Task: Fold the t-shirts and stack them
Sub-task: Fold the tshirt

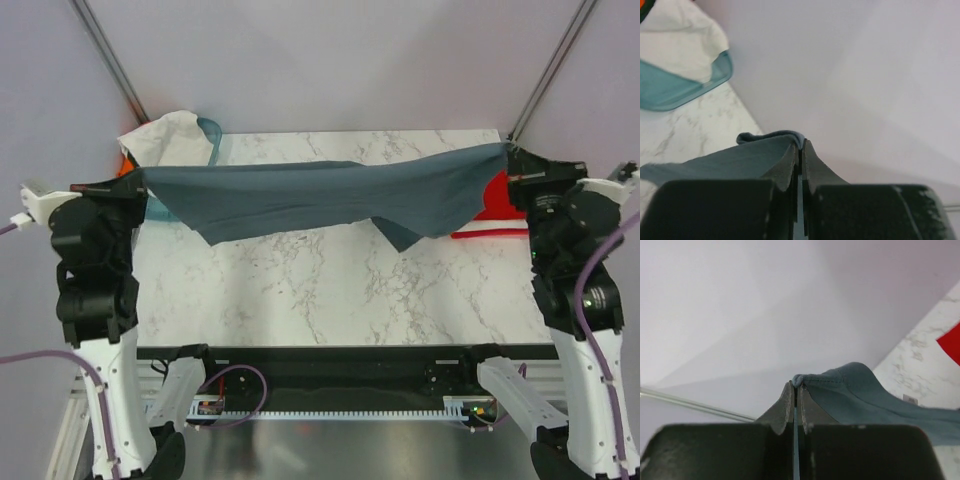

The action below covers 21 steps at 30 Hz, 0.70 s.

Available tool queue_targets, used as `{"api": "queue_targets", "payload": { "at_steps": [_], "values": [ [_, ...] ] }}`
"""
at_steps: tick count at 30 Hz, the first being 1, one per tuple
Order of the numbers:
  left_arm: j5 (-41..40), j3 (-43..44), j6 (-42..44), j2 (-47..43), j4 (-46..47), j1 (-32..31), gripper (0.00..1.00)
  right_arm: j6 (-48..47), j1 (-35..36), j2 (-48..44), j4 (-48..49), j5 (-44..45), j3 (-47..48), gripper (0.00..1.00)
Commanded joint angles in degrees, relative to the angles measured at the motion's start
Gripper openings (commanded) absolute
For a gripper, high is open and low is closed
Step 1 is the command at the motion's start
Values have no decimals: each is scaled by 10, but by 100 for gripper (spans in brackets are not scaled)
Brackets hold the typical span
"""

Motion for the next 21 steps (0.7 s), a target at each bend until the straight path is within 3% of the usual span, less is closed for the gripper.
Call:
{"api": "queue_targets", "payload": {
  "at_steps": [1, 7, 14, 21],
  "values": [
    [3, 84, 24, 3, -37, 5, 2, -20, 0, -20, 7, 18, 61, 0],
    [-4, 147, 15, 53, -39, 4, 2, -24, -1, 10, 7, 48, 107, 0],
    [-12, 151, -13, 152, -30, 5, 2, -13, 0, 93, 54, 52, 102, 0],
    [21, 158, -41, 289, 44, 5, 2, 13, -1, 244, 133, 12, 126, 0]
  ]
}}
